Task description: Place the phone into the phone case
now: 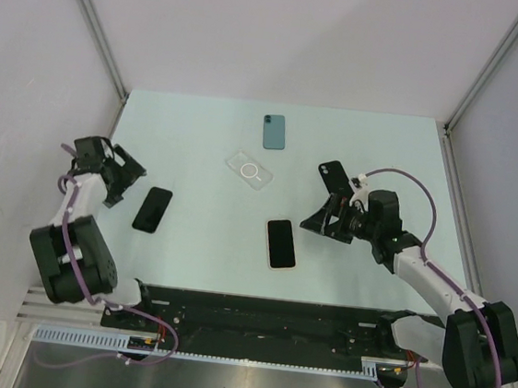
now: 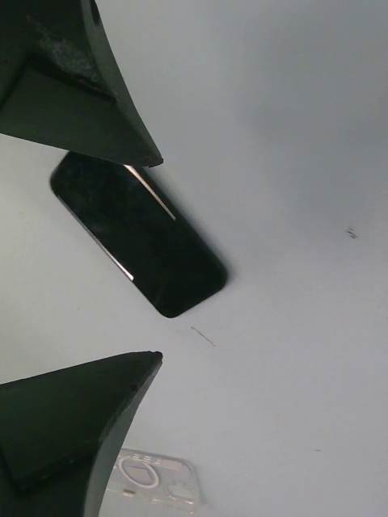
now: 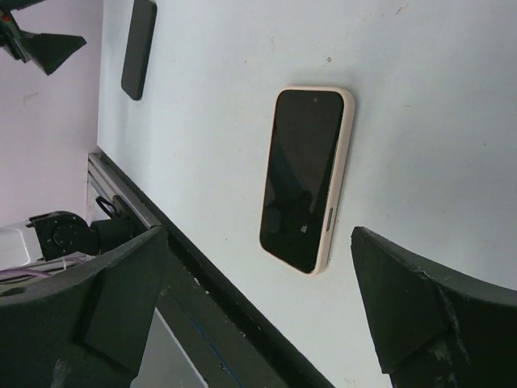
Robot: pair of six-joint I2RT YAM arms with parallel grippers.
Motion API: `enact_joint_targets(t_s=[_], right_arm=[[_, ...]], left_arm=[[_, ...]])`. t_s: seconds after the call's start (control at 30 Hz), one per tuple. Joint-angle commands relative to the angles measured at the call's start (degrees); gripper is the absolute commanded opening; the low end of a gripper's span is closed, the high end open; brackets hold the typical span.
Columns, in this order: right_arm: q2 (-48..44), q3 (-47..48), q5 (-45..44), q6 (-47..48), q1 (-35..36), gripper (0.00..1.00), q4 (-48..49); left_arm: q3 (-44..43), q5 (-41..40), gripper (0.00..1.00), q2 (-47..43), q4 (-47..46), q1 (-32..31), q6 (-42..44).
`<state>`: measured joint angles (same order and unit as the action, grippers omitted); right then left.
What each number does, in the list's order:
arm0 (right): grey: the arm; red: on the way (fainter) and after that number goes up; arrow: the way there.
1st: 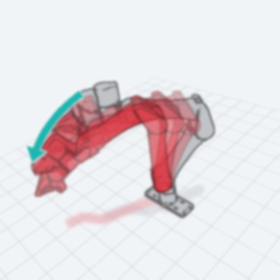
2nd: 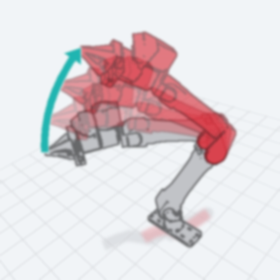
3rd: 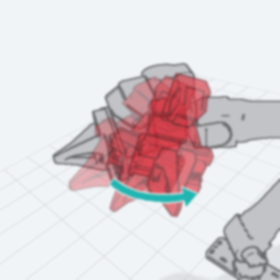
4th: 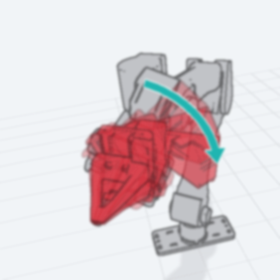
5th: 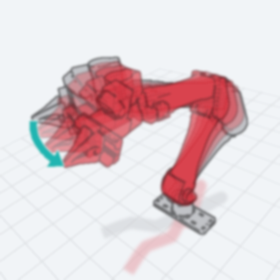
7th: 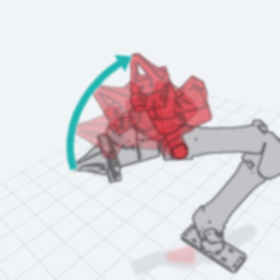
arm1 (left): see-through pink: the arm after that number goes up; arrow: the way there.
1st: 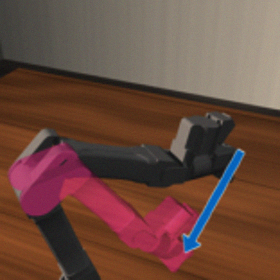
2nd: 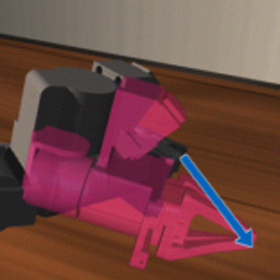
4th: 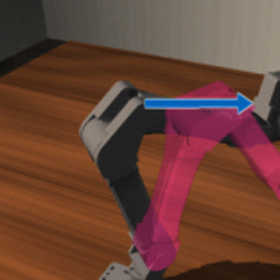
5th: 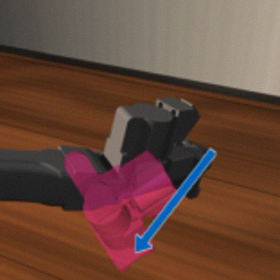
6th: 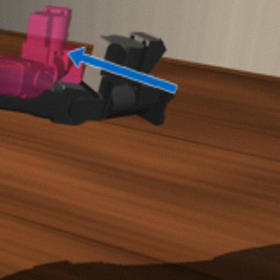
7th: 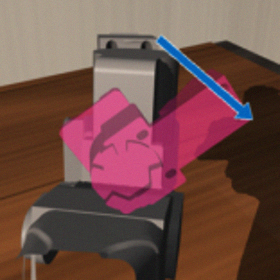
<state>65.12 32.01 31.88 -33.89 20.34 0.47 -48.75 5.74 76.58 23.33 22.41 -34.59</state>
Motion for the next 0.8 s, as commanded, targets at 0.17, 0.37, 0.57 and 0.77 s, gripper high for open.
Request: enact_joint_targets(t_s=[0.17, 0.37, 0.57, 0.77], right_arm=[[-1.49, 2.00, 7.23, -0.56, -3.29, 1.00, 1.90], [-2.02, 2.00, 8.29, -0.13, -3.90, 1.00, 1.11], [-2.46, 2.00, 9.34, 0.05, -4.34, 1.00, 0.32], [-3.42, 2.00, 8.82, 0.32, -4.69, 1.00, -0.21]], left_arm=[[-12.86, 2.52, 1.00, 16.58, 6.29, 0.61, 12.44], [-12.60, 8.56, 1.00, 21.33, 5.41, 0.61, 12.79], [-8.38, 14.29, 1.00, 21.77, 2.78, 0.44, 11.39], [-7.41, 19.13, 0.99, 22.65, 0.31, -2.63, 11.47]])
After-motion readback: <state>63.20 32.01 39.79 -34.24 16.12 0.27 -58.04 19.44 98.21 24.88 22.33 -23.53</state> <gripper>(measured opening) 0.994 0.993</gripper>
